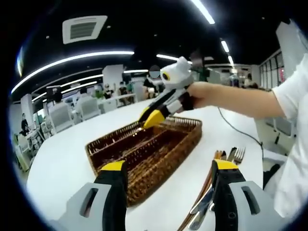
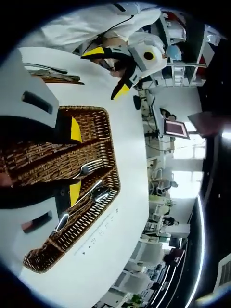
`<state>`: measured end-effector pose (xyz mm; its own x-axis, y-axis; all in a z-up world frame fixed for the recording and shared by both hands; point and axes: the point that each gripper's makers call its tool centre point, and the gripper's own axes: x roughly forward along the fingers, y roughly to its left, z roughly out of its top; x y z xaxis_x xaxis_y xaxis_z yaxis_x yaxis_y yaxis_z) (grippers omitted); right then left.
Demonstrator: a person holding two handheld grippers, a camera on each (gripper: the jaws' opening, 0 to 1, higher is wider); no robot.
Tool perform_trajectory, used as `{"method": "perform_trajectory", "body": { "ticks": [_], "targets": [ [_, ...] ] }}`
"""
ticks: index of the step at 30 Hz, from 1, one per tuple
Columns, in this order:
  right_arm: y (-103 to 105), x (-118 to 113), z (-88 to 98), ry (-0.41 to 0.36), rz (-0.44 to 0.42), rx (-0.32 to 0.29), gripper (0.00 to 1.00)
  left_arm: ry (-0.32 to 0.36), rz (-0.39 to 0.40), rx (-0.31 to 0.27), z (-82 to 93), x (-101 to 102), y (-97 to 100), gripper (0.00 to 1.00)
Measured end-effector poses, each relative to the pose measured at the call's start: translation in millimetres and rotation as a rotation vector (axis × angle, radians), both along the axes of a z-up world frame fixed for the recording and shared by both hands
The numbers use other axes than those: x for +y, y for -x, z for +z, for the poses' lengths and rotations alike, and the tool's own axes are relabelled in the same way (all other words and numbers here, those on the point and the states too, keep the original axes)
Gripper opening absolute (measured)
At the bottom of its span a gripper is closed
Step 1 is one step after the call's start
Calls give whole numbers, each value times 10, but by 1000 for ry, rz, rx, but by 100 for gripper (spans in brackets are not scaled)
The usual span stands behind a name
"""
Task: Arrange the knives, forks, and spoons in their matching storage slots by inserting each utensil handle-first until every utensil is classified and aligned in the correct compartment
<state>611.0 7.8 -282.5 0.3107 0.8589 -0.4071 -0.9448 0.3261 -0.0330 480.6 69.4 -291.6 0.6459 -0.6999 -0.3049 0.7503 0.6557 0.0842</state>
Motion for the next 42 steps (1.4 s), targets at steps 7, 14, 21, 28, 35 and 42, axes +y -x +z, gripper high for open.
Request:
{"method": "perform_trajectory", "body": {
  "ticks": [7,14,21,28,35,42],
  "targets": [
    [111,-75,163,-45,-2,-31,31,-12,-21,0,-8,-109,30,70],
    [335,-209,231,-77,-11,-66,33,-32,-46,-5,5,-226,65,70],
    [556,-326,279,-107,-35,-87,34,-49,-63,-6,-10,-322,96,70],
    [749,-436,305,-126,-53,-100,36,-64,-80,-10,-5,-414,139,70],
    [931,-526,354,-151,-63,-118,37,-90,-92,-4,-37,-427,170,69],
    [1059,-579,370,-179,-72,-130,37,-121,-99,-5,-76,-559,335,67]
  ]
}}
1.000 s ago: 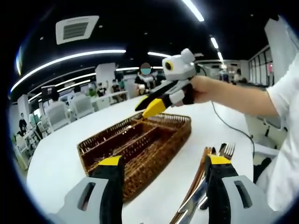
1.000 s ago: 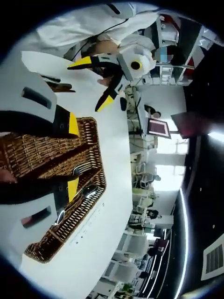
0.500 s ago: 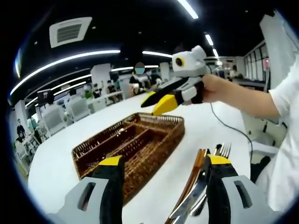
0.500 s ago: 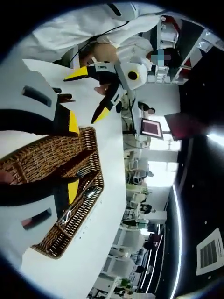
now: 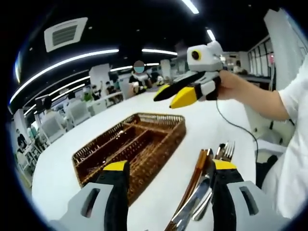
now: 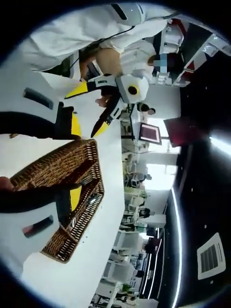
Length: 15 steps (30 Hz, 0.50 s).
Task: Arrange the knives, forks, and spoons in their matching storage slots by inserting each utensil handle-first until every utensil is classified and aligned in the correct compartment
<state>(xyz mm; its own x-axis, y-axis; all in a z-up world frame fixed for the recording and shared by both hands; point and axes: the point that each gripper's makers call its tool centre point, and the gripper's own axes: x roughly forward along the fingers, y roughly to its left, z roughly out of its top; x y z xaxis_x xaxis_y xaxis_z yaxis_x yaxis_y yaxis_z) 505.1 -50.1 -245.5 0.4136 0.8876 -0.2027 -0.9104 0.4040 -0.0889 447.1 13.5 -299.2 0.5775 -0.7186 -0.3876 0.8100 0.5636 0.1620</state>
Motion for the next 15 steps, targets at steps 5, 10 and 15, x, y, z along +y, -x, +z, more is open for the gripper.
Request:
{"method": "perform_trajectory", "body": {
  "ticks": [5,10,15],
  "targets": [
    [135,-47,-5,-9,-7,-9,38,-17,-8,-1,-5,-26,63,66],
    [153,-102,0,-13,-17,-17,38,-35,-25,-2,-23,-52,112,64],
    [213,-137,4,-19,-23,-18,38,-52,-43,1,-48,-71,148,62]
  ]
}}
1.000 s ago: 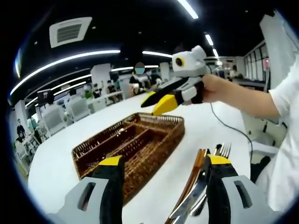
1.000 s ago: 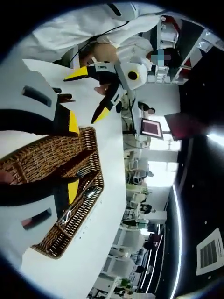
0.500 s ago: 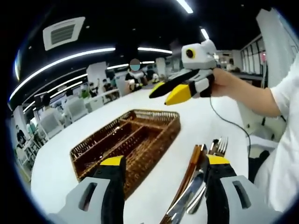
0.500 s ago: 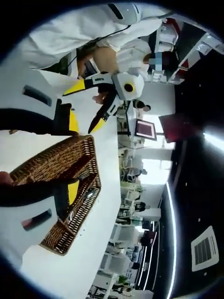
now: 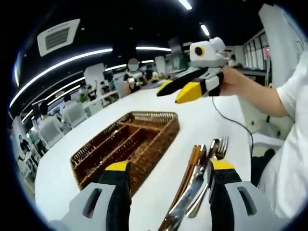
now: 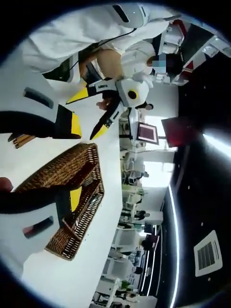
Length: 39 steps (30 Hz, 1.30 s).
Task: Arrange the knives, forks, and spoons in their matching storage slots by inserting each utensil handle-first until every utensil is classified and aligned in the correct compartment
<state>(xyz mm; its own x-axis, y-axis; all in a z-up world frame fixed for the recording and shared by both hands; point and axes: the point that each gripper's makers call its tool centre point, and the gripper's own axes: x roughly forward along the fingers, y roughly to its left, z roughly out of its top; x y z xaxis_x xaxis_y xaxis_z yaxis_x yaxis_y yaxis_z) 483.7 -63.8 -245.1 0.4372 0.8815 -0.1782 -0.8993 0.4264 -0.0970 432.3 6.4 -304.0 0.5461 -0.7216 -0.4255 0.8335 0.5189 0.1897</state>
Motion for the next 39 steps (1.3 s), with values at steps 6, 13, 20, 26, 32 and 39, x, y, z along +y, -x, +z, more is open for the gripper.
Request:
{"method": "perform_trajectory", "body": {
  "ticks": [6,13,20,26,32,39],
  "targets": [
    [96,-50,-44,-9,-11,3,38,-42,-61,22,-87,-74,100,56],
    [184,-162,-79,-23,-32,6,38,-89,-123,34,-160,-160,154,56],
    [231,-265,-112,-34,-49,8,38,-136,-184,55,-254,-220,202,51],
    [222,-366,-168,-39,-70,14,38,-155,-224,71,-302,-278,238,46],
    [246,-400,-195,-47,-79,20,39,-176,-259,83,-351,-340,267,41],
    [288,-428,-248,-49,-82,29,39,-207,-311,111,-418,-432,338,32]
  ]
}}
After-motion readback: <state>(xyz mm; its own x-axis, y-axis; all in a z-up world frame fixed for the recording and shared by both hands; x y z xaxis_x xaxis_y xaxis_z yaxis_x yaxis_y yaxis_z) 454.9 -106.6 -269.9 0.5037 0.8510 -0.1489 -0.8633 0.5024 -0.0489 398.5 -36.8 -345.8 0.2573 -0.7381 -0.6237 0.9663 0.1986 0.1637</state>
